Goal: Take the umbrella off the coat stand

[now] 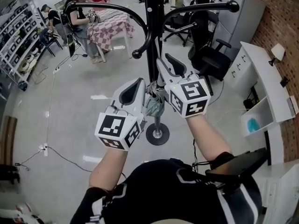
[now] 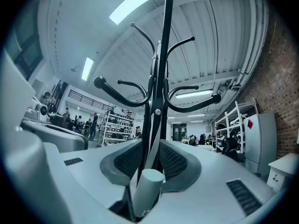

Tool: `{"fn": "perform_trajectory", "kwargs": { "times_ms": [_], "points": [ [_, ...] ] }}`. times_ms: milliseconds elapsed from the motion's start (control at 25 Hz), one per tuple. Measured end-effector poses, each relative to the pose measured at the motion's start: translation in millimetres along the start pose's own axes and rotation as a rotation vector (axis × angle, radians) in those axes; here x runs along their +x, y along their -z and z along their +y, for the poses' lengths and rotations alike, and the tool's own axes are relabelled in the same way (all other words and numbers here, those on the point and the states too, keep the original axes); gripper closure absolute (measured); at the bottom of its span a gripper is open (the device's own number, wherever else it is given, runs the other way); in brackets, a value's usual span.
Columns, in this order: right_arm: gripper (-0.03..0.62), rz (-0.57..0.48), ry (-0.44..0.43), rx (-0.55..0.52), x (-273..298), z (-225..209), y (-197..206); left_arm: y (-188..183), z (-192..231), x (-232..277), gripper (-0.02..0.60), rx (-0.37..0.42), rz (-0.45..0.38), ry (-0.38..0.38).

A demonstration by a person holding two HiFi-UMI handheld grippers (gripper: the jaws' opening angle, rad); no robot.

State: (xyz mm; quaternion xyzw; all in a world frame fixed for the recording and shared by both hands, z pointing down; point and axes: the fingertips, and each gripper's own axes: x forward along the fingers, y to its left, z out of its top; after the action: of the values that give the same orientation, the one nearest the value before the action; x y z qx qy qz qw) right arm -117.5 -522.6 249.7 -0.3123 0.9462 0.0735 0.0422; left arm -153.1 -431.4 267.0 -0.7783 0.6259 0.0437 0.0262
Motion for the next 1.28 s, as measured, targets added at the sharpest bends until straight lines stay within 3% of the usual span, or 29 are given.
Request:
{"fn": "perform_trajectory", "kwargs": {
  "times_ms": [320, 720, 1280],
  "points": [
    [0.502, 0.002, -0.012, -0.06, 9, 1, 7, 4, -1, -2, 0.574, 0.006, 0.002, -0.055],
    [0.532, 0.037, 0.064, -0.145, 11, -1, 9, 3, 4, -8, 0.574, 0.007, -0.007, -0.028],
    [0.583, 0.033, 0.054, -0.049, 9, 3, 10, 11, 13, -22, 0.574, -0.004, 0.0, 0.014]
  ]
}}
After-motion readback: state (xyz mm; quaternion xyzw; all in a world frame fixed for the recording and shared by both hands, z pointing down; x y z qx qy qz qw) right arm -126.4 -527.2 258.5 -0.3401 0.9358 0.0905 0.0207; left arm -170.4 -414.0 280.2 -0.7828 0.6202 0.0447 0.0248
